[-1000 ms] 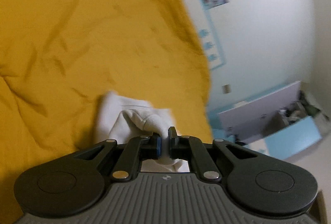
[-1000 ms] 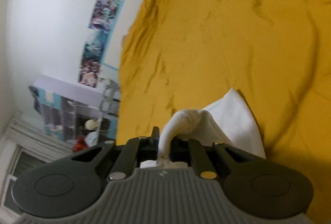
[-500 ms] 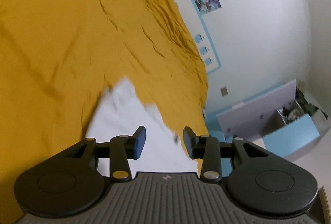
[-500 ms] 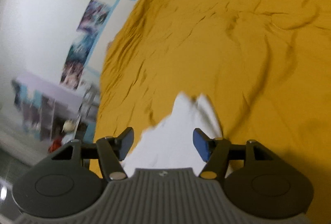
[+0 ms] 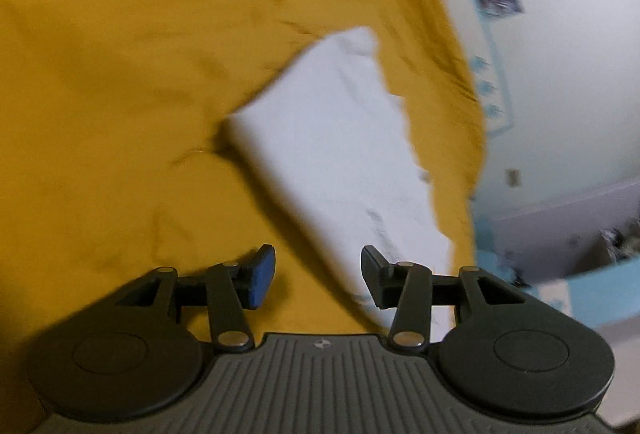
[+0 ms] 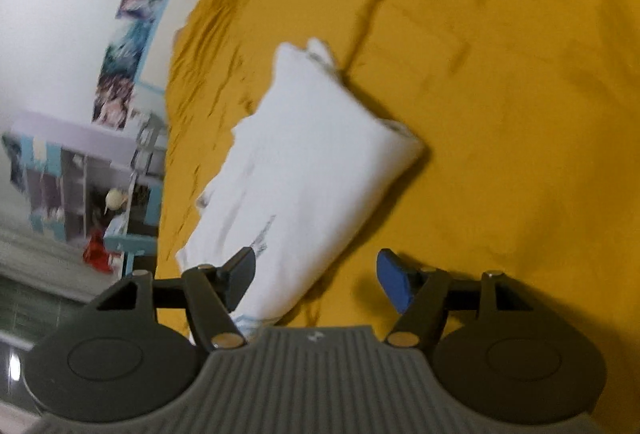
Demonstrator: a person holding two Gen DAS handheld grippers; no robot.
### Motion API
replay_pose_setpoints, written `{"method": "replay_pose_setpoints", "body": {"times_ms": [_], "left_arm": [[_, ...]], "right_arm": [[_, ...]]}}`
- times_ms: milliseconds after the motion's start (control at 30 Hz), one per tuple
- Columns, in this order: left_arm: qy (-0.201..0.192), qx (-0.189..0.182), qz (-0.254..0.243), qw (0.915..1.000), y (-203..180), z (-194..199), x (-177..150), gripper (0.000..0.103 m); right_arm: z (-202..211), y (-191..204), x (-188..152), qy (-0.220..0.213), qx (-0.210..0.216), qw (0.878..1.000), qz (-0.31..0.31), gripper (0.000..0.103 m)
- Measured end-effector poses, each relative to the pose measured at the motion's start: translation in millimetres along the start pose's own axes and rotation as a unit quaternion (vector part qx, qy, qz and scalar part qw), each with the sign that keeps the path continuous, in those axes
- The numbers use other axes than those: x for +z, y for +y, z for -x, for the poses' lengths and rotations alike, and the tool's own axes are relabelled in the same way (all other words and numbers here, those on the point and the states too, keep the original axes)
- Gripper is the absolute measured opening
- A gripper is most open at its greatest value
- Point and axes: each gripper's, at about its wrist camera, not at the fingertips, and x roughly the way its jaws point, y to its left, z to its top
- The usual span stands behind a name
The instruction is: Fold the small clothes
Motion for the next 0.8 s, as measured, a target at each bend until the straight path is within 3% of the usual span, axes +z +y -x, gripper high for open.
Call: {"method": "replay_pose_setpoints", "body": {"times_ms": [400,533,567,600,633,667,700,800], "left_arm": [[-0.06,0.009,0.051,0.9969,7,-39,21,0.054],[-0.06,0.007,0.065,0.9961,9,-48,24,0.054],[-0.062,0.003,0.066,0.9959,9,-48,23,0.053],[-0.062,-0.008,0.065,0.9959,9,-48,23,0.044],[-0.064,-0.014,0.066,0.9956,9,-48,22,0.038],[-0.065,-0.017,0.066,0.9955,9,-49,23,0.02],[-0.066,-0.021,0.066,0.9954,10,-48,22,0.013],[-0.068,-0.029,0.07,0.9948,9,-44,22,0.011]], "right_arm": [[-36,5,15,-0.041,-0.019,0.998,-0.038,0.063],[-48,5,20,-0.056,-0.019,0.997,-0.055,0.062],[-50,5,21,-0.06,-0.021,0.996,-0.056,0.057],[-51,6,21,-0.064,-0.023,0.996,-0.054,0.052],[-53,6,22,-0.065,-0.029,0.996,-0.05,0.032],[-55,5,23,-0.061,-0.027,0.997,-0.049,0.014],[-55,4,26,-0.06,-0.022,0.996,-0.054,0.014],[-51,7,30,-0.058,-0.016,0.997,-0.05,0.011]]}}
